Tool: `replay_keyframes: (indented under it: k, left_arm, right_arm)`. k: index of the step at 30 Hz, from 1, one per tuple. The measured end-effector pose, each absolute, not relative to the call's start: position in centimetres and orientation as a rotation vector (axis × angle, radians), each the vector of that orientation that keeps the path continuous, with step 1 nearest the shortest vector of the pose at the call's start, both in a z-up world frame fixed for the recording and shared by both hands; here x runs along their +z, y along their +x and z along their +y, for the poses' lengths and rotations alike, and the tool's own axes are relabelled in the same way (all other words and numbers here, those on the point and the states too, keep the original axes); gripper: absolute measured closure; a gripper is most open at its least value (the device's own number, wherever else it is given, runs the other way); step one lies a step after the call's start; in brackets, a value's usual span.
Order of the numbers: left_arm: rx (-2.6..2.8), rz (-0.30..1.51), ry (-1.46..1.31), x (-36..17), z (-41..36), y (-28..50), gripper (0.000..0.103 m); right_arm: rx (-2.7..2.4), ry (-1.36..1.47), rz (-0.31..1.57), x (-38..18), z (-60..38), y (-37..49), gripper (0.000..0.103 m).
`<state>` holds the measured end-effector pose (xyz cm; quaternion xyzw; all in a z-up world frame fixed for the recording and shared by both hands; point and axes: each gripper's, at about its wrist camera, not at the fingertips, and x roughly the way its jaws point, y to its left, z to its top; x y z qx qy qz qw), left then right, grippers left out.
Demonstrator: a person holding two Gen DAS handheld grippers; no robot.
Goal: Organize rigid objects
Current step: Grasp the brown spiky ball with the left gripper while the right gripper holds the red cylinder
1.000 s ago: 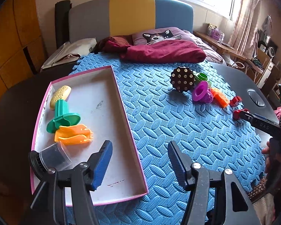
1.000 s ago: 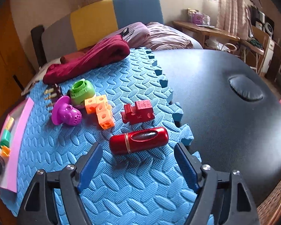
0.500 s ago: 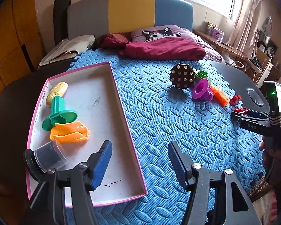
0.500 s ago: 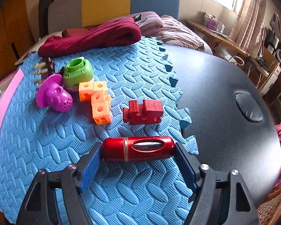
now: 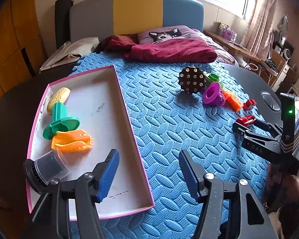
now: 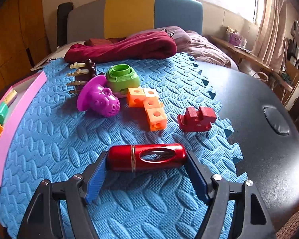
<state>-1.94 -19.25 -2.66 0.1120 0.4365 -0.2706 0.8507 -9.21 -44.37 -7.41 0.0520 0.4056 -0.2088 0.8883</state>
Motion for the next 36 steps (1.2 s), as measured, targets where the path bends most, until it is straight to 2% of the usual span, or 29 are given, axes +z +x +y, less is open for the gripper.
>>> replay_keyframes:
  k: [13,20,22,30,36]
  left_arm:
    - [-0.623,0.938,0.171,-1.4,-22.8,1.3,0.04]
    - [-0.711,0.95,0.106,-0.9,-27.5,5.3,0.015]
    - [-0.744,0.947,0.115,-1.1,-29.0,6.3,0.011]
    - [-0.739,1.036,0.047,-3.2,-31.9,10.6,0.011]
    - [-0.774,1.03,0.059,-3.7,-34.0,11.3,0.01]
  right_arm:
    - [-0.422,0.132,0.833,-7.7,-44.9,-9.4,0.027]
    - [-0.422,0.129,0.831,-7.7,-44.8,-9.4,0.027]
    - [-0.422,0.129,0.83,-7.6,-44.8,-9.4,0.027]
    - [-0.422,0.128,0.83,-7.6,-44.8,-9.4,0.027]
    - [-0.419,0.128,0.828,-7.6,-44.8,-9.4,0.027]
